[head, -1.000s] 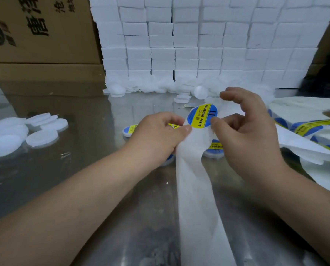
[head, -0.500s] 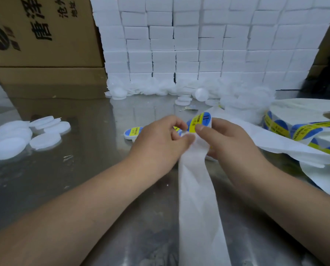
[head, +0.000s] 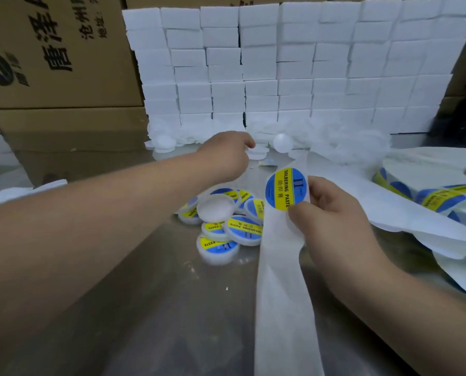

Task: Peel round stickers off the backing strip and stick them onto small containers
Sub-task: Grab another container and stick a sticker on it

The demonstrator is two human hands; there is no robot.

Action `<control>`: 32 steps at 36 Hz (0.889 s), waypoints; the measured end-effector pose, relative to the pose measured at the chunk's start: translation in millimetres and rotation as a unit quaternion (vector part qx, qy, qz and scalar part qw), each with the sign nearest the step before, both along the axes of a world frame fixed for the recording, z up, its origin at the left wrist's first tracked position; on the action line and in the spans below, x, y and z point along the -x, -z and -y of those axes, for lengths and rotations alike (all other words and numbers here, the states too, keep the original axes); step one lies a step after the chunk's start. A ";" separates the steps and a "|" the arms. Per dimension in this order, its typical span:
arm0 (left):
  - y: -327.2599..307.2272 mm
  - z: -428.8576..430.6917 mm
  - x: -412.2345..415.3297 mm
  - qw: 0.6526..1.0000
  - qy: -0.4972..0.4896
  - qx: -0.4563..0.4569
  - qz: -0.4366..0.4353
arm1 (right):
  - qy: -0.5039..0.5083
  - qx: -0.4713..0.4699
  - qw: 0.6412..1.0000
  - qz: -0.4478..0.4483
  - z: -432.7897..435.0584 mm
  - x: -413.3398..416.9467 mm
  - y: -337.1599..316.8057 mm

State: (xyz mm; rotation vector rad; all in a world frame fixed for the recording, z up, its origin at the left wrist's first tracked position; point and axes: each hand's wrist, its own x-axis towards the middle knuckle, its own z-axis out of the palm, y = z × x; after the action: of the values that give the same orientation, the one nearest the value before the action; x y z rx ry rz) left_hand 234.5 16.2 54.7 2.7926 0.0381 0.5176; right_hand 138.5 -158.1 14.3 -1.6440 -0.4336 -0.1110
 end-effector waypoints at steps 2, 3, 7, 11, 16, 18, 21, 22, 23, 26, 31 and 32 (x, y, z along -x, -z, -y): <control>6.5 -10.5 -31.1 0.993 -0.011 -0.093 -0.067 | -0.016 -0.003 1.000 0.005 -0.4 0.1 1.2; 9.3 -14.4 -44.3 0.987 -0.017 -0.130 -0.090 | -0.024 -0.004 1.000 0.008 -0.3 0.1 1.9; 15.1 -20.3 -87.1 0.966 -0.029 -0.227 -0.122 | -0.070 -0.018 0.997 0.013 0.3 0.2 4.2; 15.5 -15.0 -114.8 0.943 -0.026 -0.289 -0.164 | -0.103 -0.032 0.994 0.012 0.9 0.6 3.3; 19.7 -7.4 -125.2 0.936 -0.011 -0.311 -0.167 | -0.124 -0.033 0.992 0.015 -0.5 -1.3 5.2; 19.8 -6.0 -125.2 0.948 -0.004 -0.278 -0.156 | -0.131 -0.043 0.990 0.012 -0.9 -1.2 4.7; 14.2 -4.1 -120.6 0.978 -0.004 -0.163 -0.131 | -0.124 -0.046 0.991 0.014 -1.6 -1.9 5.3; 10.9 -3.8 -117.2 0.987 -0.007 -0.104 -0.119 | -0.119 -0.049 0.992 0.013 -1.9 -1.9 5.6; 6.2 -3.8 -112.6 0.994 -0.012 -0.025 -0.108 | -0.115 -0.053 0.992 0.010 -2.1 -1.7 5.5; -9.2 -3.4 -90.7 0.946 -0.014 0.316 -0.076 | -0.099 -0.061 0.993 0.002 -3.9 -0.2 4.5; -35.6 -5.3 -27.7 0.732 0.035 0.677 -0.068 | -0.046 -0.042 0.998 0.025 -4.6 0.9 2.0; -38.6 -5.7 -15.0 0.702 0.035 0.709 -0.062 | -0.036 -0.040 0.998 0.029 -4.5 1.2 1.3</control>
State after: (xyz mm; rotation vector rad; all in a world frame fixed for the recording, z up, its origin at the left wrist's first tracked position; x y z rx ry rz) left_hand 249.5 21.9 93.4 1.2606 0.2405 0.1103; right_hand 137.4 -153.6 13.0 -1.5476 -0.5246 -0.1211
